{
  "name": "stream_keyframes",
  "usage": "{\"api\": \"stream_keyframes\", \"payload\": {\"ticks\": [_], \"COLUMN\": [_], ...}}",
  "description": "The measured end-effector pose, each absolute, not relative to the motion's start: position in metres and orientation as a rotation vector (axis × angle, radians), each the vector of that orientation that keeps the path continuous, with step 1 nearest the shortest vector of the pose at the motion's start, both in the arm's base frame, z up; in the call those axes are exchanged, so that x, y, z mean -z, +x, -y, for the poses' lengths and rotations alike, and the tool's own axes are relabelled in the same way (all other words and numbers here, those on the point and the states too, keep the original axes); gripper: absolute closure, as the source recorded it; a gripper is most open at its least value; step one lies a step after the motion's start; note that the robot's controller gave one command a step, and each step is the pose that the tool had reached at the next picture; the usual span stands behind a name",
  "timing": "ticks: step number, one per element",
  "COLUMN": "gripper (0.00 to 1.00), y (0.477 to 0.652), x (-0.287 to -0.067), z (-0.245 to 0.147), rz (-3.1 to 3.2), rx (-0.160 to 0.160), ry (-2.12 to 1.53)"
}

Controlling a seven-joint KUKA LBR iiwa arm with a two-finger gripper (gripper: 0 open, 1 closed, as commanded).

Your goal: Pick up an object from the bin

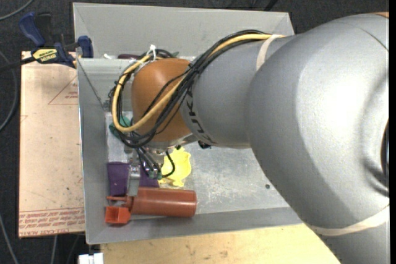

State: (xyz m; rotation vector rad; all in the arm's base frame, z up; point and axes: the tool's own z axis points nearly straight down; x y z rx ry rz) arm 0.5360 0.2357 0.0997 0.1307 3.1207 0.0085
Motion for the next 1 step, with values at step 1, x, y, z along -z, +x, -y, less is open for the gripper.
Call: {"api": "stream_keyframes", "payload": {"ticks": [1], "gripper": [0.0], "y": [0.5419], "x": [-0.0864], "z": [-0.1812], "rz": [-3.106], "rx": [-0.015], "ry": [0.356]}}
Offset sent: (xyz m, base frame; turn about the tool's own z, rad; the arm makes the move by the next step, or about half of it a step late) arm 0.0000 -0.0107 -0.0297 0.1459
